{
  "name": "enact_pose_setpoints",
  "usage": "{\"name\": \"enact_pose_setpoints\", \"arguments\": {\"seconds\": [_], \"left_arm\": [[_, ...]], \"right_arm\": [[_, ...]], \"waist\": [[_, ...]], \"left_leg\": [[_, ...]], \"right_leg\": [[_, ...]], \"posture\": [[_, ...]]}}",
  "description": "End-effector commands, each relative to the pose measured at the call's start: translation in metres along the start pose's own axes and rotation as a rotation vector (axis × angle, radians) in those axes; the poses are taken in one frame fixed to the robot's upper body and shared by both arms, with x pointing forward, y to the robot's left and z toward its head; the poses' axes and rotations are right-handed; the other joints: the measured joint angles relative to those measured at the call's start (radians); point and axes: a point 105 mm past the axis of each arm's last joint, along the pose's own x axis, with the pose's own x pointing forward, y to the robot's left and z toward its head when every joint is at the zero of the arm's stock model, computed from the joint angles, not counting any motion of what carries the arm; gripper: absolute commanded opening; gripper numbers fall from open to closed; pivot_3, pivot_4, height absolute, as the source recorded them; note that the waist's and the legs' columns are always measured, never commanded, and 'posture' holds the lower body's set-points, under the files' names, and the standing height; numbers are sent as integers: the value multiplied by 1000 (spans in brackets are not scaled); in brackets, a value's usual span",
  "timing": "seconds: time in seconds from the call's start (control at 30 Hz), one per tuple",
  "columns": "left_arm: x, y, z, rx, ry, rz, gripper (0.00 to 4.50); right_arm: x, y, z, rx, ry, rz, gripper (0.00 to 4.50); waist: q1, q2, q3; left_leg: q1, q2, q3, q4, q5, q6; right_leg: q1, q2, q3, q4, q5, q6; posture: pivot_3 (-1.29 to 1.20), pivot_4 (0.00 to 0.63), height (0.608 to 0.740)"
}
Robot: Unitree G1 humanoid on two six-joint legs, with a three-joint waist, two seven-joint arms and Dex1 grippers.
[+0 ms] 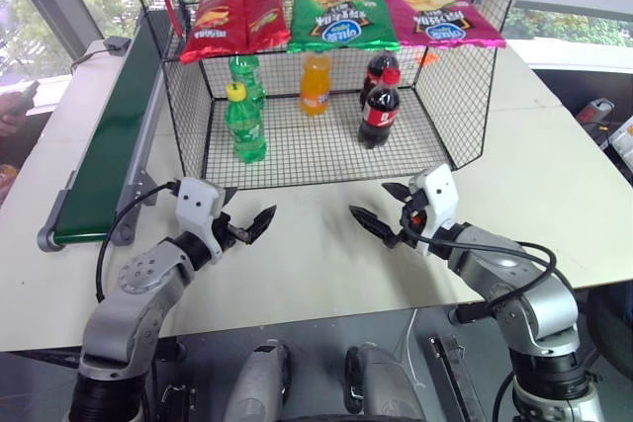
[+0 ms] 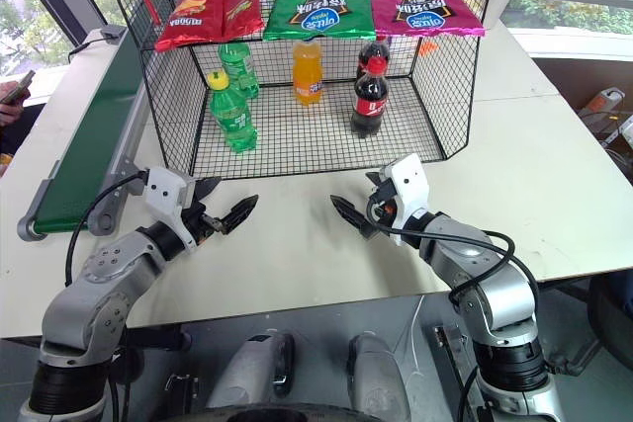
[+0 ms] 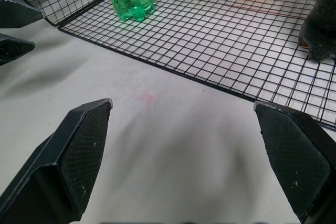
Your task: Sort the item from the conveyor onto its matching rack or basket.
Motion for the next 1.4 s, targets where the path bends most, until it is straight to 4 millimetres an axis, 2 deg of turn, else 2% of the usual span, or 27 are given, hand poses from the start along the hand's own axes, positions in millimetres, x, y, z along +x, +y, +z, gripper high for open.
{"name": "enact_pose_setpoints", "arguments": {"seconds": [0.03,1.27,1.4], "left_arm": [[-2,-7,13,12,-58,-24,4500],[-2,-7,12,-3,-33,-12,4500],[-10,5,24,37,-87,63,4500]], "right_arm": [[-4,2,13,-33,-43,2,4485],[0,6,19,-72,-54,56,4485],[0,11,25,-119,-57,109,4485]], "waist": [[0,0,0],[0,0,0],[0,0,0]], "left_leg": [[0,0,0,0,0,0],[0,0,0,0,0,0],[0,0,0,0,0,0]], "right_leg": [[0,0,0,0,0,0],[0,0,0,0,0,0],[0,0,0,0,0,0]], "posture": [[0,150,739],[0,150,739],[0,150,739]]}}
